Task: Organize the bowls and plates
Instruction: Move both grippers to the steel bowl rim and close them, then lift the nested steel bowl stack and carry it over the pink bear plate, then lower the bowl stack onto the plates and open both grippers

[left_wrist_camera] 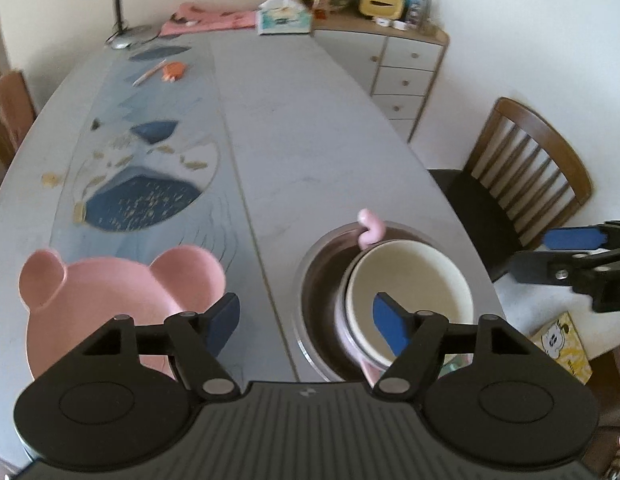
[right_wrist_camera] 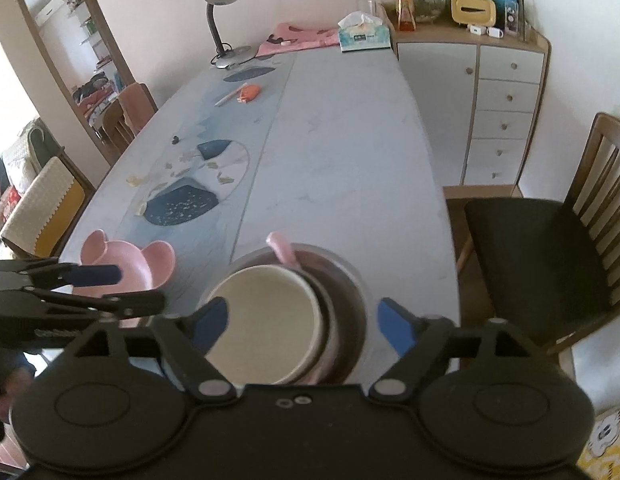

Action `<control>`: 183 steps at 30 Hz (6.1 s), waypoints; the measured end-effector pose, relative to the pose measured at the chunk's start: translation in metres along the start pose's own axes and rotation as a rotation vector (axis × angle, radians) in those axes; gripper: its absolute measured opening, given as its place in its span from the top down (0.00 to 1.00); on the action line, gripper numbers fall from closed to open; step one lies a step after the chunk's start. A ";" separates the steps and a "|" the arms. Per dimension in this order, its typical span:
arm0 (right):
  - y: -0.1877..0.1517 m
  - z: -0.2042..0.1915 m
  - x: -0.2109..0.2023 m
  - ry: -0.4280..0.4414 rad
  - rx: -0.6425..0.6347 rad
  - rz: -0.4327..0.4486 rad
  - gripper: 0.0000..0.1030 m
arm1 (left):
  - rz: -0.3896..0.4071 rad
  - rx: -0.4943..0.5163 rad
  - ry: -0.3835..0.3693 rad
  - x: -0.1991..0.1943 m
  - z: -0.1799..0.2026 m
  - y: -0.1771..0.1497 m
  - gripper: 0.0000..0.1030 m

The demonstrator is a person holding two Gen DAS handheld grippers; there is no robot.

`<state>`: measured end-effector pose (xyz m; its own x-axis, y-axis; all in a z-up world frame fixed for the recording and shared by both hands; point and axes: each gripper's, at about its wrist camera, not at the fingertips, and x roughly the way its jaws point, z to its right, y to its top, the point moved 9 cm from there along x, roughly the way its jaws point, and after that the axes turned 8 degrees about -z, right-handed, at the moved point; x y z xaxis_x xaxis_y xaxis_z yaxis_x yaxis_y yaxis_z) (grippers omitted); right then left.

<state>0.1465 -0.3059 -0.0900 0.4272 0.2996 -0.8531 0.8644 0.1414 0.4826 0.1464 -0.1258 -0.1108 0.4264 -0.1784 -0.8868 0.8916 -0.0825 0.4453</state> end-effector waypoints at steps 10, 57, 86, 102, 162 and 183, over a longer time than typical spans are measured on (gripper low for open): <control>0.002 0.050 0.045 0.039 -0.019 -0.100 0.12 | -0.027 -0.139 -0.010 0.032 -0.026 -0.019 0.29; -0.026 0.044 0.117 0.128 -0.057 -0.422 0.87 | -0.190 -0.405 -0.049 0.090 -0.005 -0.046 0.89; 0.033 -0.075 0.078 0.175 -0.147 -0.308 0.87 | -0.047 -0.476 0.027 -0.010 -0.101 -0.029 0.89; 0.016 -0.185 0.131 0.171 -0.086 -0.326 0.87 | -0.085 -0.415 0.033 -0.021 -0.215 -0.061 0.89; 0.001 -0.210 0.122 0.099 -0.098 -0.171 0.52 | 0.036 -0.365 0.081 -0.034 -0.265 -0.073 0.47; -0.009 -0.202 0.011 0.152 -0.284 0.194 0.09 | 0.278 -0.238 0.178 -0.122 -0.155 -0.076 0.23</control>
<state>0.0898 -0.1134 -0.0632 0.5130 0.4800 -0.7116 0.6542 0.3181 0.6862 0.0505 0.0540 -0.0552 0.6571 0.0122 -0.7537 0.7403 0.1777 0.6483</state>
